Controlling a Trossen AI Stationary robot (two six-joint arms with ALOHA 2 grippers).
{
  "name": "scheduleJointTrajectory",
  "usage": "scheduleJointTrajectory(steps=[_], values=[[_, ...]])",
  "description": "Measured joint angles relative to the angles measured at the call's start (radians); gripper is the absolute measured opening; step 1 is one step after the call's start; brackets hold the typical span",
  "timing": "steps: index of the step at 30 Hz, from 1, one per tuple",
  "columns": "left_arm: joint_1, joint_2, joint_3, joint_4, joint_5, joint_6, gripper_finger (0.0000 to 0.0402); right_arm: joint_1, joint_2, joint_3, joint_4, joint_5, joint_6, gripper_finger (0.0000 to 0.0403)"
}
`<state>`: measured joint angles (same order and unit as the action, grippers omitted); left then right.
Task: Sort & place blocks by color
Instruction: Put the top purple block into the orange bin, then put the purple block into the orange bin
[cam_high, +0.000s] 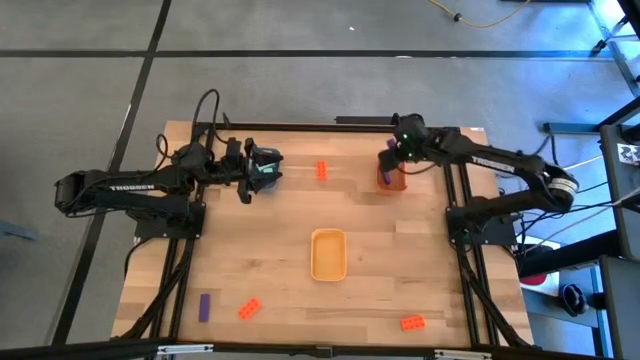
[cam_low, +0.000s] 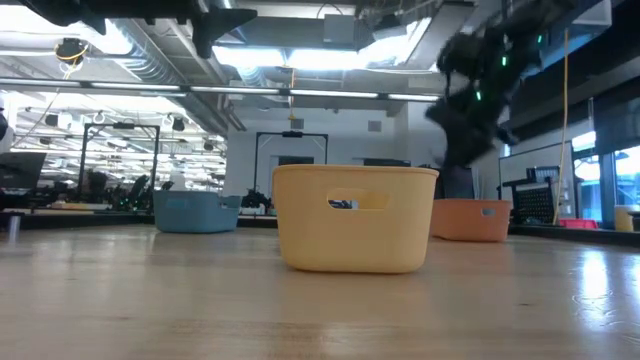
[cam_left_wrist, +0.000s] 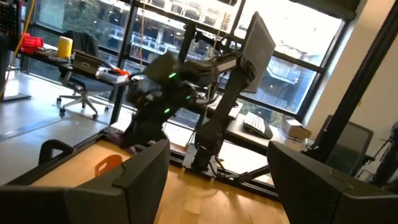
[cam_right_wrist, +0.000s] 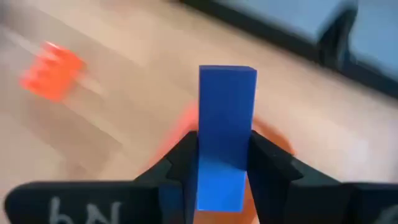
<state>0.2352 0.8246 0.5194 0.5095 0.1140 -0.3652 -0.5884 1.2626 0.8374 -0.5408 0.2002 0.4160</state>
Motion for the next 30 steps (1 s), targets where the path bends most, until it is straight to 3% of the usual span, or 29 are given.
scheduleJointTrajectory(steps=[4, 18, 20, 26, 30], values=[[0.000, 0.000, 0.000, 0.000, -0.033, 0.000, 0.0262, -0.076, 0.080, -0.069, 0.028, -0.090, 0.049, 0.0105], [0.000, 0.000, 0.000, 0.001, -0.079, 0.000, 0.0262, -0.096, 0.217, -0.092, 0.081, -0.116, 0.104, 0.0105], [0.000, 0.000, 0.000, 0.001, -0.079, 0.000, 0.0262, -0.096, 0.218, -0.092, 0.078, -0.116, 0.105, 0.0123], [0.000, 0.000, 0.000, 0.000, -0.079, 0.000, 0.0262, -0.096, 0.208, -0.085, 0.067, -0.117, 0.107, 0.0234], [0.000, 0.000, 0.000, 0.000, -0.074, 0.000, 0.0262, -0.096, 0.173, -0.058, 0.029, -0.142, 0.085, 0.0266]])
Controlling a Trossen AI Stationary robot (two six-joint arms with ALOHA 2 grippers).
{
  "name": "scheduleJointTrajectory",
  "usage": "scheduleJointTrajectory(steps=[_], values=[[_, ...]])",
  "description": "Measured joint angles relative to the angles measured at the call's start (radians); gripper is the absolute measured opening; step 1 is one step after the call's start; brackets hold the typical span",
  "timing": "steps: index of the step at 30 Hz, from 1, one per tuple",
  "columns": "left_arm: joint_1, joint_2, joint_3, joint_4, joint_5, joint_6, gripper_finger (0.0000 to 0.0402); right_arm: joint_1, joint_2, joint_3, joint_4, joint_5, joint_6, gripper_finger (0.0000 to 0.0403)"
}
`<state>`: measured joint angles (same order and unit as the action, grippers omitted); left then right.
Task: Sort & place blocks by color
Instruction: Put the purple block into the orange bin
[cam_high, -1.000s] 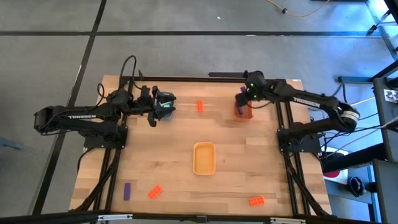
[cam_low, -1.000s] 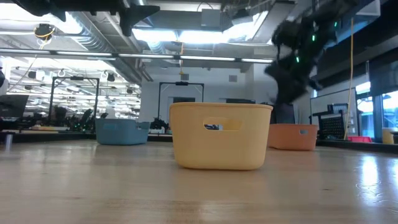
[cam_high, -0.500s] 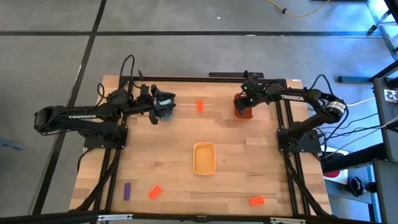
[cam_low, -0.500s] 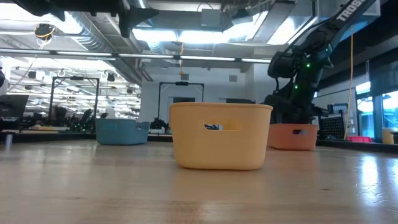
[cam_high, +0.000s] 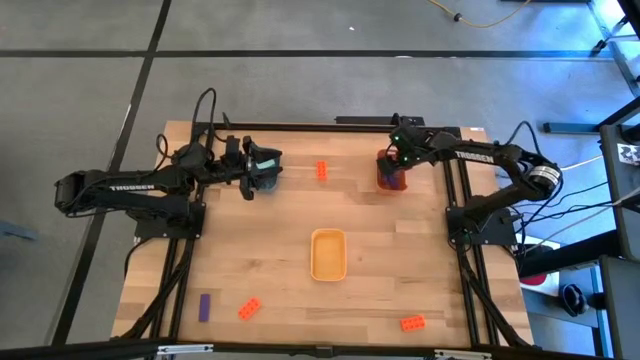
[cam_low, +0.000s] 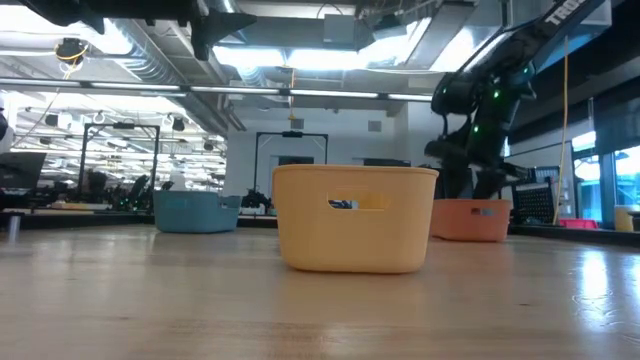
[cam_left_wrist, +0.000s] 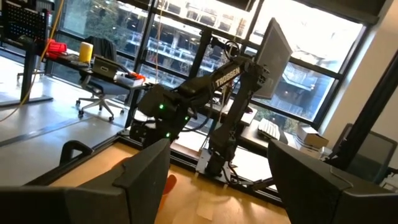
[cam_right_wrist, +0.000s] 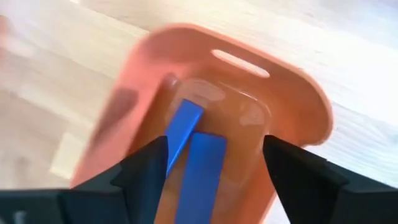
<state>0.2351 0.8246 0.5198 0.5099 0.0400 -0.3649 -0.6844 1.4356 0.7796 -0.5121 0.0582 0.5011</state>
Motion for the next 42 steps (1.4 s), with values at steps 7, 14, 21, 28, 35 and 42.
scheduleJointTrajectory(steps=[7, 14, 21, 28, 35, 42], values=[[0.000, 0.000, 0.000, 0.000, 0.007, 0.000, 0.0262, 0.062, -0.220, 0.012, -0.015, -0.102, -0.036, 0.0272], [0.000, 0.000, 0.000, 0.000, 0.033, -0.021, 0.0262, 0.335, -0.450, 0.003, 0.296, -0.214, -0.034, 0.0272], [0.000, 0.000, 0.000, 0.000, 0.033, -0.026, 0.0262, 0.555, -0.478, -0.005, 0.577, -0.211, -0.218, 0.0268], [0.000, 0.000, 0.000, 0.000, 0.033, -0.020, 0.0262, 0.598, -0.467, -0.006, 0.582, -0.209, -0.297, 0.0260], [0.000, 0.000, 0.000, 0.000, 0.033, -0.018, 0.0262, 0.598, -0.467, -0.006, 0.600, -0.209, -0.300, 0.0259], [0.000, 0.000, 0.000, 0.000, 0.033, -0.018, 0.0262, 0.598, -0.467, -0.006, 0.600, -0.209, -0.301, 0.0259]])
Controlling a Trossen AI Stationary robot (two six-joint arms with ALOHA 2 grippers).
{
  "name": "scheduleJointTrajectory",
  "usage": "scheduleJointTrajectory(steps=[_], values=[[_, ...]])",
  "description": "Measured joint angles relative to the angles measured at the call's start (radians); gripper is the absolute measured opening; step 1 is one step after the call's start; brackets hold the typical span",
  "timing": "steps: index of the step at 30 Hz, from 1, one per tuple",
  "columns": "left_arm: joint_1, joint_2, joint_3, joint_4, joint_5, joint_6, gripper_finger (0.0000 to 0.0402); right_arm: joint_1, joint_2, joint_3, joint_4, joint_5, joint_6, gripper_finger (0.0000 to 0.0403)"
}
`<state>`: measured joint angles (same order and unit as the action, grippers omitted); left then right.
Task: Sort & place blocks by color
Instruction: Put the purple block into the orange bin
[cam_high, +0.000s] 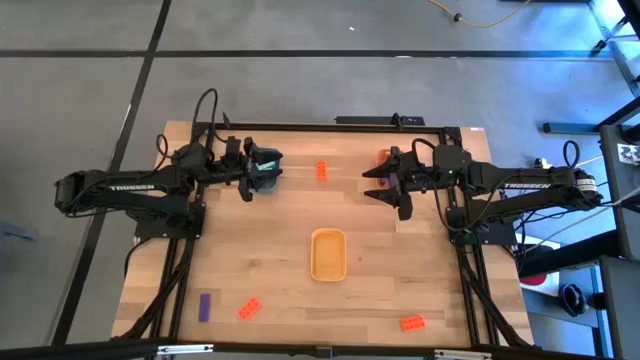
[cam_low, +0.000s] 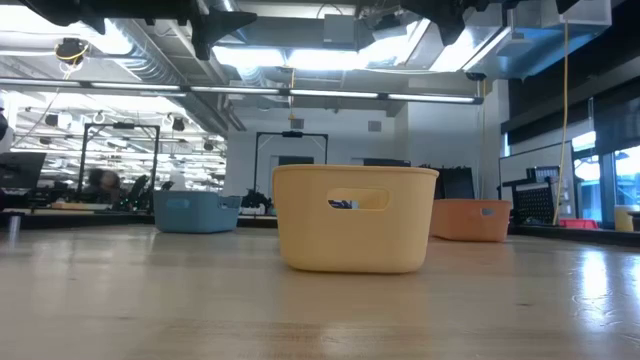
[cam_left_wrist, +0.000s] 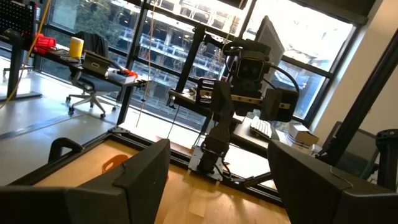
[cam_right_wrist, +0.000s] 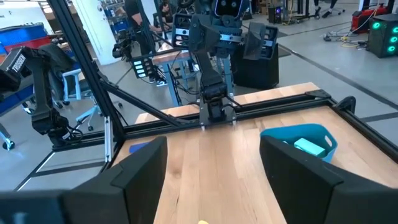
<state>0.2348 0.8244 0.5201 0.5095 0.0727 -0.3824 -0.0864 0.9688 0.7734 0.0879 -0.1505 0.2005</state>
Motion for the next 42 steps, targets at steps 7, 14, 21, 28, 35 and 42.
scheduleJointTrajectory(steps=[7, 14, 21, 28, 35, 42], values=[[0.000, 0.000, 0.000, 0.000, 0.000, 0.000, 0.0262, 0.000, 0.000, 0.000, 0.001, 0.000, 0.000, 0.0259], [-0.014, 0.000, 0.101, -0.298, 0.114, 0.008, 0.0262, 0.000, 0.000, 0.000, 0.006, 0.000, 0.000, 0.0259], [-0.214, 0.108, 0.430, -1.295, 0.121, 0.030, 0.0262, 0.000, 0.000, 0.000, 0.005, 0.000, 0.000, 0.0259], [-0.609, 0.257, 0.477, -1.594, 0.172, -0.045, 0.0262, 0.000, 0.000, 0.000, 0.006, 0.000, 0.000, 0.0259], [-0.995, 0.417, 0.472, -1.581, 0.103, 0.207, 0.0262, -0.001, 0.000, 0.000, 0.005, 0.000, 0.000, 0.0259], [-1.174, 0.572, 0.472, -1.414, 0.070, 0.210, 0.0262, -0.001, 0.000, 0.000, 0.005, 0.000, 0.003, 0.0259]])
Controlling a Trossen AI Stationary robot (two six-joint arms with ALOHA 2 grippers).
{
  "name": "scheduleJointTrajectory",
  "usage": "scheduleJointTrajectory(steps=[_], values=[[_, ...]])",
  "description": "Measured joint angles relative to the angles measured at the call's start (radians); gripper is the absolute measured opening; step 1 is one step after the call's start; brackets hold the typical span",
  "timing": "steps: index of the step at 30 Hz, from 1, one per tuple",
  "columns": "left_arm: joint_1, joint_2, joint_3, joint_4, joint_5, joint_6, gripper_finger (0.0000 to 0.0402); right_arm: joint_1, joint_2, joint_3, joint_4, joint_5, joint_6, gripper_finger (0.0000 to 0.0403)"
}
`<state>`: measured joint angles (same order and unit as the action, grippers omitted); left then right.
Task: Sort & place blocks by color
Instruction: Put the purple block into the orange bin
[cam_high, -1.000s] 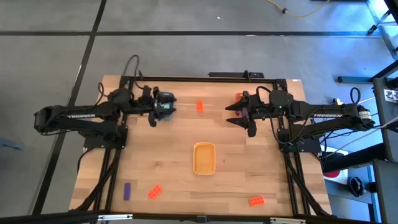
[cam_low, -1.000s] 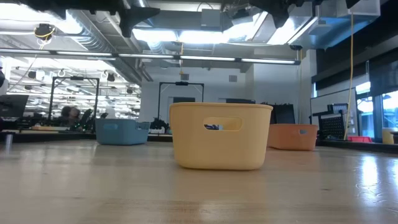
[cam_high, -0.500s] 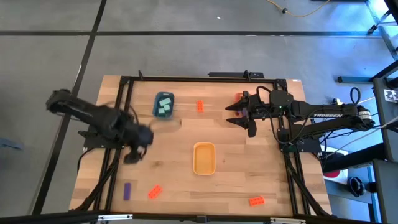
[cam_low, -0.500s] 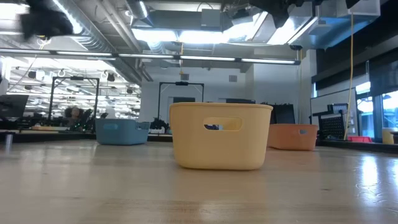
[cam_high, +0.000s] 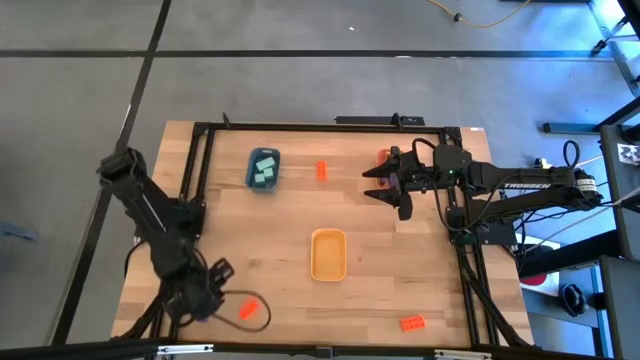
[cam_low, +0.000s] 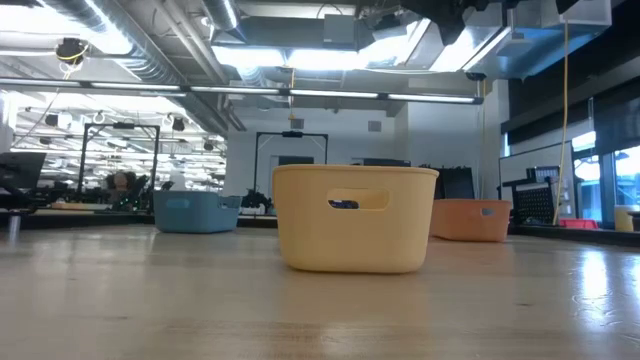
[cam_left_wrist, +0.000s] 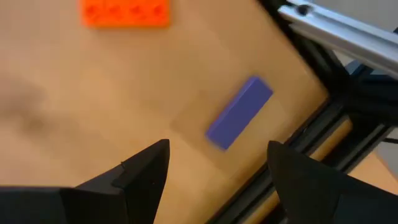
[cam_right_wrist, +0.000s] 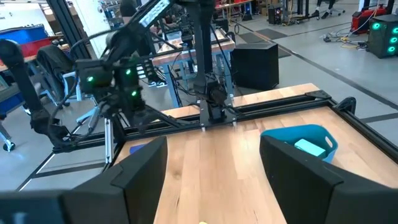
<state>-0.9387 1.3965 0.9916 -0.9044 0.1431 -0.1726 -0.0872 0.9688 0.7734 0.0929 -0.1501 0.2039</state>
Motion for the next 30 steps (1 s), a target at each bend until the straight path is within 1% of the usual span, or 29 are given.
scheduleJointTrajectory(steps=[2, 7, 10, 15, 21, 26, 30], values=[[-0.029, 0.042, 0.000, 0.029, -0.012, 0.000, 0.0262, 0.000, 0.000, 0.000, 0.000, 0.000, 0.000, 0.0259], [-0.078, 0.137, 0.000, 0.038, -0.058, 0.021, 0.0262, 0.000, 0.000, 0.000, 0.000, 0.000, 0.000, 0.0259], [-0.089, 0.188, 0.000, 0.038, -0.053, 0.045, 0.0262, 0.000, 0.000, 0.000, 0.000, 0.000, 0.003, 0.0259], [-0.081, 0.247, -0.001, 0.044, 0.002, 0.045, 0.0262, 0.000, 0.000, 0.000, 0.000, 0.001, 0.042, 0.0259], [-0.080, 0.265, -0.006, 0.067, 0.001, 0.035, 0.0262, 0.000, 0.000, 0.000, 0.000, 0.001, 0.056, 0.0259], [-0.084, 0.265, -0.059, 0.129, 0.033, -0.007, 0.0262, 0.000, 0.000, 0.000, 0.000, 0.000, 0.056, 0.0259], [-0.084, 0.265, -0.091, 0.157, 0.028, -0.004, 0.0262, 0.000, 0.000, 0.000, 0.000, 0.000, 0.056, 0.0260]])
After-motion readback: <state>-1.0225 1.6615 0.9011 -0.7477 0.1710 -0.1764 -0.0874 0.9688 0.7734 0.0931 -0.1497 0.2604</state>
